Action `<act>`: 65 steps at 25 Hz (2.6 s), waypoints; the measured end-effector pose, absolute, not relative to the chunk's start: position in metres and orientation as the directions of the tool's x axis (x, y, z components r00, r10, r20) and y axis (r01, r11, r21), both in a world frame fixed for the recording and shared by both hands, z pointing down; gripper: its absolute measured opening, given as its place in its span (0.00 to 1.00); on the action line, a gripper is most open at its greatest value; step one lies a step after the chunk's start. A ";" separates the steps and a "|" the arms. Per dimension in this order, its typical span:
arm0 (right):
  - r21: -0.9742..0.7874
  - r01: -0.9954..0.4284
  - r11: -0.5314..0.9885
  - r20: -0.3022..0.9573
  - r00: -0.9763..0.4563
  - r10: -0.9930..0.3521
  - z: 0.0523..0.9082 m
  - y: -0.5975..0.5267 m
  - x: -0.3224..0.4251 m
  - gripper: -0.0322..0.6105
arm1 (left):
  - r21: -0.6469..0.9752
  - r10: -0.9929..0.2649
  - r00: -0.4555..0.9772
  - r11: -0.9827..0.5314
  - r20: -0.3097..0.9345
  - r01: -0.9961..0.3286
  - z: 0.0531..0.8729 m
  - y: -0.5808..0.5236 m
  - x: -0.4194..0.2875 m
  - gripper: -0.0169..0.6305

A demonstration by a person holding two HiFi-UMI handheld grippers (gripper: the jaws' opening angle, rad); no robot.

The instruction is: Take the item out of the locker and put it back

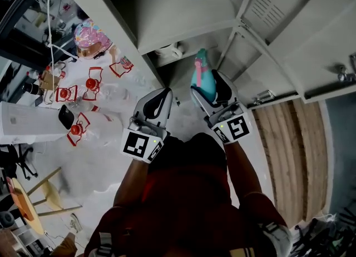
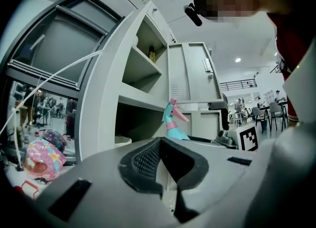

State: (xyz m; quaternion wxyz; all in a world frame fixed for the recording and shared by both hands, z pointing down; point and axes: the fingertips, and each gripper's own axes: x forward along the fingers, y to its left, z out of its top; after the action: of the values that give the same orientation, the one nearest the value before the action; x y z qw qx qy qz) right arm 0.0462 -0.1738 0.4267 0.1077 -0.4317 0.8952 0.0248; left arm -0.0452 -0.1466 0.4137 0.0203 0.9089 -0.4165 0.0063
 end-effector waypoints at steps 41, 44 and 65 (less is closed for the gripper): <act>0.022 -0.774 0.633 -0.300 -0.609 -0.735 0.586 -0.229 0.035 0.54 | -0.027 -0.796 0.602 -0.602 -0.057 -0.798 0.581 -0.166 -0.063 0.04; 0.024 -0.772 0.635 -0.301 -0.611 -0.732 0.596 -0.234 0.032 0.54 | -0.024 -0.798 0.600 -0.600 -0.058 -0.800 0.592 -0.170 -0.064 0.04; 0.073 -0.774 0.629 -0.224 -0.627 -0.746 0.654 -0.259 0.009 0.54 | -0.012 -0.808 0.583 -0.584 -0.080 -0.812 0.645 -0.184 -0.082 0.04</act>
State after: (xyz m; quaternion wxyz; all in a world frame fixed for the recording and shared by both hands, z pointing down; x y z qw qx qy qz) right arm 0.0089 -0.2594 0.6538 0.0861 -0.4232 0.8983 0.0814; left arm -0.0818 -0.1836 0.6452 -0.0237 0.8894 -0.4554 -0.0329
